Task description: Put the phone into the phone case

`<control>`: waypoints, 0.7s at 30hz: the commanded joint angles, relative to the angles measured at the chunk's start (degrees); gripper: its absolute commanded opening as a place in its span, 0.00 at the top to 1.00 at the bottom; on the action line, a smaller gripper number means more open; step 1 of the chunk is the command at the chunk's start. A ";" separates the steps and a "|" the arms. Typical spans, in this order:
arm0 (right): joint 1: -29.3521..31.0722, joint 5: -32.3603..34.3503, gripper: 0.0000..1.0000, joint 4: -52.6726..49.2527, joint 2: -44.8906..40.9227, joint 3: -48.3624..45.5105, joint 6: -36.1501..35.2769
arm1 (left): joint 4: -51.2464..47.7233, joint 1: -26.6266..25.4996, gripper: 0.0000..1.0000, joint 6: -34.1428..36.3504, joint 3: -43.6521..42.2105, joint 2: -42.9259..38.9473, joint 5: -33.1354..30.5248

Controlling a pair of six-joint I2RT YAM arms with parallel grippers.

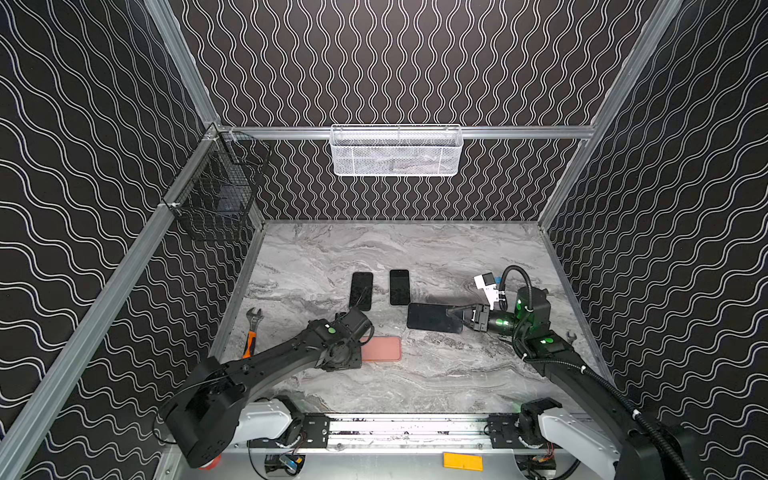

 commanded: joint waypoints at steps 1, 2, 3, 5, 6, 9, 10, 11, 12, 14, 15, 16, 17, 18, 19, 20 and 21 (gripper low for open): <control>0.05 -0.58 1.00 2.30 -0.74 -1.00 0.60 | 6.00 0.13 0.51 -0.61 0.62 2.32 -0.85; 0.06 -0.66 1.00 2.96 -0.79 -1.36 1.04 | 6.42 0.30 0.52 -0.49 0.78 3.31 -1.30; 0.04 -0.80 1.00 3.56 -0.78 -1.58 1.50 | 6.44 0.67 0.54 -0.21 1.04 4.21 -1.42; 0.01 -0.93 1.00 4.08 -0.87 -1.87 1.91 | 6.31 1.67 0.59 0.42 1.62 5.67 -2.03; 0.04 -0.92 1.00 4.00 -0.99 -1.87 1.90 | 6.20 2.19 0.61 0.56 1.69 6.05 -2.38; -0.02 -0.84 1.00 2.87 -1.38 -1.45 1.25 | 6.93 4.52 0.66 1.14 0.90 6.08 -1.91; 0.04 -0.82 1.00 2.61 -1.39 -1.43 1.13 | 7.69 5.35 0.67 1.57 0.40 5.97 -1.24; 0.05 -0.76 1.00 2.59 -1.43 -1.44 1.08 | 8.25 6.02 0.68 1.95 0.03 5.81 -0.93; 0.03 -0.71 1.00 2.72 -1.39 -1.48 1.18 | 8.76 6.35 0.69 2.41 -0.22 5.94 -0.45; 0.02 -0.76 1.00 3.34 -1.24 -1.69 1.62 | 9.73 6.67 0.72 3.69 0.00 6.86 0.20; 0.04 -0.84 1.00 3.70 -1.17 -1.78 1.87 | 10.31 6.64 0.73 4.22 0.13 7.41 0.73; 0.00 -0.89 1.00 4.04 -1.10 -1.84 2.13 | 10.94 6.67 0.75 4.79 0.11 8.11 1.32; 0.00 -0.95 1.00 4.35 -1.00 -1.87 2.31 | 11.46 6.64 0.76 5.25 0.32 8.81 1.83; 0.04 -0.97 1.00 4.49 -0.89 -1.87 2.41 | 11.76 6.65 0.77 5.54 0.41 9.28 2.22; 0.04 -0.92 1.00 4.38 -0.87 -1.79 2.39 | 11.90 6.64 0.80 5.74 0.50 9.84 2.48; -0.02 -0.91 1.00 4.26 -0.91 -1.70 2.35 | 11.97 6.64 0.83 5.81 0.68 10.23 2.76; 0.05 -0.85 1.00 4.04 -0.98 -1.62 2.14 | 12.06 6.68 0.85 5.88 0.77 10.46 2.96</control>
